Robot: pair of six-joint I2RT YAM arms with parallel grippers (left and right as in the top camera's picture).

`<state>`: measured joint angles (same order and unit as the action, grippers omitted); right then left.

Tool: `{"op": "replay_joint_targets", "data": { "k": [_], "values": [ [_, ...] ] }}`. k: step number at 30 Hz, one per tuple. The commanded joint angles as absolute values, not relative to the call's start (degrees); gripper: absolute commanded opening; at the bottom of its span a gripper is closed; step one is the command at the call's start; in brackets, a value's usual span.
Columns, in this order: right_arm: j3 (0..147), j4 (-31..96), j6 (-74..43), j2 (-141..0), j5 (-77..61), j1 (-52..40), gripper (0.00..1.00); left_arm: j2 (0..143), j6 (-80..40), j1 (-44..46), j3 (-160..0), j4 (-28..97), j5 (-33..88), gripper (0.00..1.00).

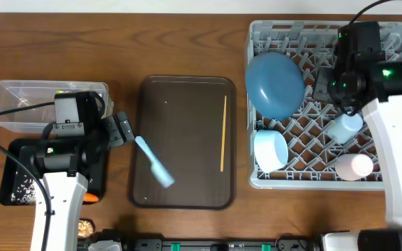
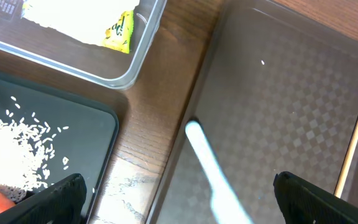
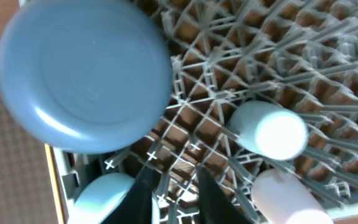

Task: Sort waste into correct bins and load items into the dishwasher rack
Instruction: 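Grasp the wooden chopstick on the brown tray with the right gripper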

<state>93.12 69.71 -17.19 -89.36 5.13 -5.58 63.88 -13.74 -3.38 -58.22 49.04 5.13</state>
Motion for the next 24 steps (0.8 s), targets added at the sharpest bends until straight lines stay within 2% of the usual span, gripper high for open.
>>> {"op": "replay_joint_targets", "data": {
  "k": [1,6,11,14,18,20,24],
  "values": [
    [92.9,68.7,-8.4,-90.3,-6.6,-7.7,0.27,64.0,-14.3,-3.7,-58.9,49.1,4.4,0.98],
    [92.9,65.9,-5.0,-91.2,-10.5,-18.1,0.39,64.0,-14.3,-3.7,-58.9,49.1,4.4,0.98],
    [92.9,61.2,-10.8,-96.4,-10.3,-28.3,0.39,64.0,-14.3,-3.7,-58.9,49.1,4.4,0.98],
    [92.9,57.9,-17.8,-101.7,-10.3,-32.7,0.33,64.0,-14.3,-3.7,-58.9,49.1,4.4,0.98],
    [92.9,56.1,-29.8,-109.3,-6.3,-37.1,0.33,64.0,-14.3,-3.7,-58.9,49.1,4.4,0.98],
    [92.9,56.1,-34.5,-113.1,-4.1,-38.5,0.29,64.0,-14.3,-3.7,-58.9,49.1,4.4,0.98],
    [92.9,56.2,-38.2,-119.5,-2.6,-39.4,0.22,64.0,-14.3,-3.7,-58.9,49.1,4.4,0.98]
  ]
}}
